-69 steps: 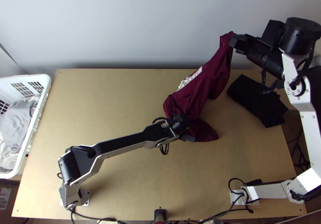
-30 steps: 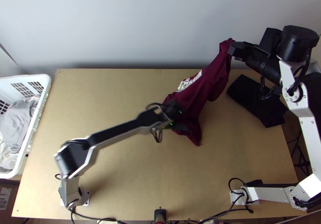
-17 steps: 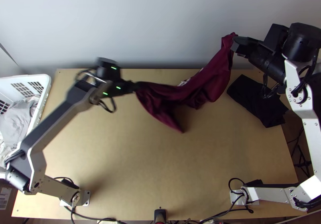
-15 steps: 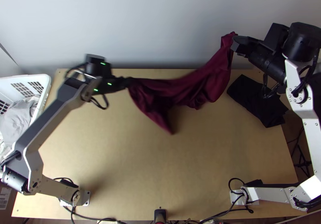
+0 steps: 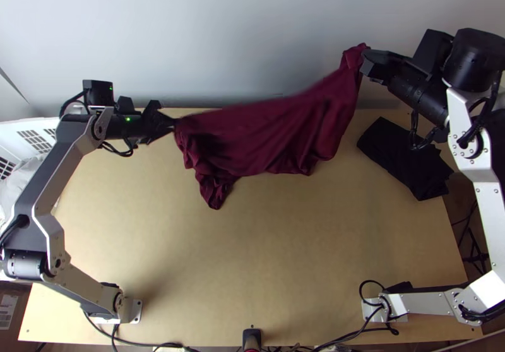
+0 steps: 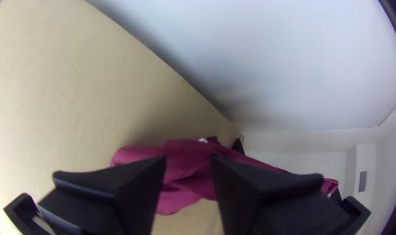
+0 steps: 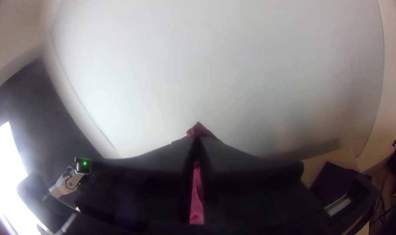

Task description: Fold the t-shirt

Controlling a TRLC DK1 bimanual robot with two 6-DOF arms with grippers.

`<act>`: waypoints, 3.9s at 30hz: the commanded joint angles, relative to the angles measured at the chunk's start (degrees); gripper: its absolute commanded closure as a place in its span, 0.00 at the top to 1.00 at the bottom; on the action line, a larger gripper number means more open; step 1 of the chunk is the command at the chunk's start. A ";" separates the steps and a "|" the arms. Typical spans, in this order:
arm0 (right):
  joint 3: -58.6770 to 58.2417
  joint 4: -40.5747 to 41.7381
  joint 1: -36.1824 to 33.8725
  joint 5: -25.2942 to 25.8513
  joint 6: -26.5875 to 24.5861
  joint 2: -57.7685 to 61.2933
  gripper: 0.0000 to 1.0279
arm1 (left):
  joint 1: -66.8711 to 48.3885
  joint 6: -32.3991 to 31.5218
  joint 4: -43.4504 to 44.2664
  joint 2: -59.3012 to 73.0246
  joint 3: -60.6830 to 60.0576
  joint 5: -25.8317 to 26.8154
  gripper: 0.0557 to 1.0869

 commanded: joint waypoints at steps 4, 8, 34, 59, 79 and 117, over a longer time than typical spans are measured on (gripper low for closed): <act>-1.03 -0.55 0.35 0.07 0.16 -0.01 0.03 | -2.76 4.03 0.67 -0.19 -6.46 7.49 0.94; -1.21 -0.55 0.35 0.07 0.07 -0.09 0.03 | -6.10 7.72 0.14 -2.56 -10.07 6.44 0.94; -3.05 -0.55 -1.06 -0.02 1.57 -0.71 0.03 | -29.13 38.40 14.65 -5.20 -24.83 -41.90 0.94; -4.55 -0.55 -1.93 -0.02 1.74 -2.11 0.03 | -33.52 46.66 25.11 7.20 -23.60 -55.44 0.93; -6.83 -0.11 -1.93 0.07 1.57 -2.38 0.03 | -27.02 44.72 21.50 -1.33 -22.72 -55.70 0.04; 20.15 -19.80 -7.82 -11.62 9.30 -12.57 0.03 | -6.54 30.05 -1.00 -58.72 -20.17 -37.16 0.04</act>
